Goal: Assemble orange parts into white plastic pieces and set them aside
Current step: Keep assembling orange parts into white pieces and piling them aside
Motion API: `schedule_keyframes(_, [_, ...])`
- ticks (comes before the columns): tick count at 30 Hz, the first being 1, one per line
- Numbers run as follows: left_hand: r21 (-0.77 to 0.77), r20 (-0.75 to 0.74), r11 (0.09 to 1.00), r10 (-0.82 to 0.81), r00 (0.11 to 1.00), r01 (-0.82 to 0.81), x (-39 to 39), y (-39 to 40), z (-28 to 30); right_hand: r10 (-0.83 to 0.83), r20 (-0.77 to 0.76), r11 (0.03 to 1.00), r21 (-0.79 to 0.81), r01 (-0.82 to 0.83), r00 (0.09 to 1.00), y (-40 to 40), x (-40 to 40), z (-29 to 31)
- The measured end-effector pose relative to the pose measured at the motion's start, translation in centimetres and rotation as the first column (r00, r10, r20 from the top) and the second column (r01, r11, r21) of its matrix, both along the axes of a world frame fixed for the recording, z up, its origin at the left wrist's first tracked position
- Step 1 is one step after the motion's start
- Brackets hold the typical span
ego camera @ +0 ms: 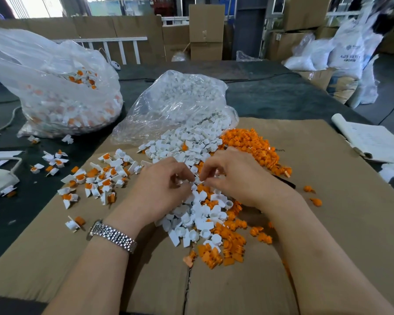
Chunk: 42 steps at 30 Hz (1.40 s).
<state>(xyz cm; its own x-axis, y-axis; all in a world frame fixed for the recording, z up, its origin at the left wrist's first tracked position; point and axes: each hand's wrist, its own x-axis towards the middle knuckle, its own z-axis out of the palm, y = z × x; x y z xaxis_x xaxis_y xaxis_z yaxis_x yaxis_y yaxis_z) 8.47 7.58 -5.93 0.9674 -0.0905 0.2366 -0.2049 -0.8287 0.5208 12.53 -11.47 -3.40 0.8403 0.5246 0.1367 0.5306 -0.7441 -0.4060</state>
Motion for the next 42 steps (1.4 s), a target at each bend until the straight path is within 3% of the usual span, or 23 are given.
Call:
schedule_keyframes(4, [0.014,-0.053,1.000,-0.015,0.998,0.016,-0.1,0.3,-0.1,-0.010,0.032,0.986,-0.169,0.015,0.999,0.5,-0.2,-0.4])
schedule_keyframes(10, [0.027,-0.078,1.000,0.004,0.997,-0.002,0.2,1.1,-0.2,-0.027,0.104,0.975,-0.217,0.049,0.994,0.6,0.0,-0.9])
schedule_keyframes(13, [-0.005,-0.103,1.000,0.008,0.995,-0.009,0.2,1.3,-0.3,-0.062,0.152,0.991,-0.112,0.080,0.986,0.5,0.3,-0.8])
schedule_keyframes(17, [0.034,-0.079,0.998,0.052,0.996,-0.049,0.3,1.0,-0.5,-0.068,0.107,0.995,0.081,0.059,0.992,0.3,0.3,-0.4])
schedule_keyframes(20, [0.068,-0.060,0.996,0.059,0.996,-0.055,0.4,0.7,-0.5,-0.080,0.085,0.985,0.159,0.066,0.993,0.4,0.0,-0.3])
schedule_keyframes(29, [-0.054,0.013,0.998,0.043,0.999,-0.042,0.4,0.6,-0.6,-0.093,0.017,0.941,0.329,0.082,0.995,0.3,0.0,0.2])
schedule_keyframes(35, [-0.284,-0.024,0.958,0.026,0.999,-0.032,0.5,0.7,-0.2,-0.023,-0.184,0.822,0.556,0.123,0.983,0.1,-0.1,0.5])
schedule_keyframes(38, [-0.310,-0.012,0.950,0.031,0.999,-0.033,0.4,0.5,-0.2,0.070,-0.247,0.741,0.662,0.115,0.967,0.0,-0.2,0.5])
schedule_keyframes(42, [-0.261,0.009,0.962,0.079,0.997,-0.074,0.5,0.3,-0.3,0.052,-0.214,0.751,0.652,0.103,0.976,0.4,-0.3,0.2])
